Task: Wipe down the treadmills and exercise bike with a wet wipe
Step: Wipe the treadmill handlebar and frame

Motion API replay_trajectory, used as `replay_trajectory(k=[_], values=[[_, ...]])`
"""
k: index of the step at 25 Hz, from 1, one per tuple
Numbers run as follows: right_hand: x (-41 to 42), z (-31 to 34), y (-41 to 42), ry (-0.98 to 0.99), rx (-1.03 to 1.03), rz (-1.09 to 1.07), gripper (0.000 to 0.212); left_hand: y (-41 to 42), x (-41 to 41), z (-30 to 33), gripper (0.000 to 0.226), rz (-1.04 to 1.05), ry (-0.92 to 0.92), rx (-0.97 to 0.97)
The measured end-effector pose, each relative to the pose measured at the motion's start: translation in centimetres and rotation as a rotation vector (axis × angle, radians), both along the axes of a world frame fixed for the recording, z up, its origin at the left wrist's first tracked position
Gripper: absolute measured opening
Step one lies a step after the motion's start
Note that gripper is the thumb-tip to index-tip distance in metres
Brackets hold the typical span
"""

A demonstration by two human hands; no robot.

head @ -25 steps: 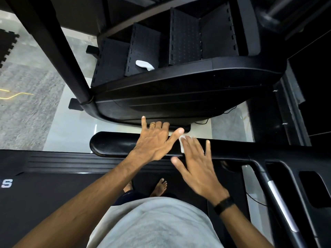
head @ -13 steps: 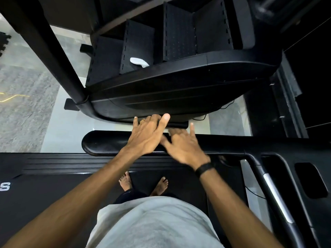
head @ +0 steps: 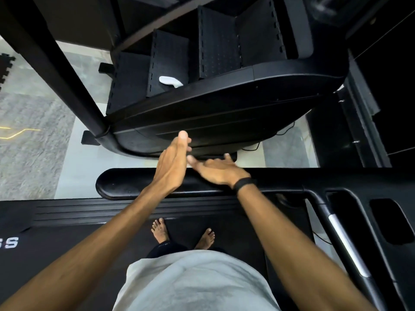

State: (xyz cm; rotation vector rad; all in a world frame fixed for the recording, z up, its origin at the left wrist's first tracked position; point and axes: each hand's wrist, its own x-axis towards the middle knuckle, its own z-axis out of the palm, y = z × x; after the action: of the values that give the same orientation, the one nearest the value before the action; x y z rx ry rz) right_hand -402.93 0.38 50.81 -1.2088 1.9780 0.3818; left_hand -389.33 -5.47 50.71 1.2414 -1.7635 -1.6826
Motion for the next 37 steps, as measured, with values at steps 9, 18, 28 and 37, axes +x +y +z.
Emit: replay_trajectory(k=[9,18,28,37], values=[[-4.2,2.0,12.7,0.295,-0.399,0.066,0.102,0.3,-0.2,-0.2,0.085,0.034,-0.037,-0.108],[0.4,1.7,10.9,0.125,-0.486,0.259,0.099,3.1,-4.7,0.4,0.085,0.054,-0.144,-0.346],[-10.5,1.5,13.2,0.207,-0.363,0.152,0.111,6.0,-7.3,-1.1,0.084,-0.019,-0.608,-0.612],[-13.5,2.5,19.9,0.262,-0.414,0.317,0.107,6.9,-7.7,-0.8,0.082,0.017,-0.675,-0.680]])
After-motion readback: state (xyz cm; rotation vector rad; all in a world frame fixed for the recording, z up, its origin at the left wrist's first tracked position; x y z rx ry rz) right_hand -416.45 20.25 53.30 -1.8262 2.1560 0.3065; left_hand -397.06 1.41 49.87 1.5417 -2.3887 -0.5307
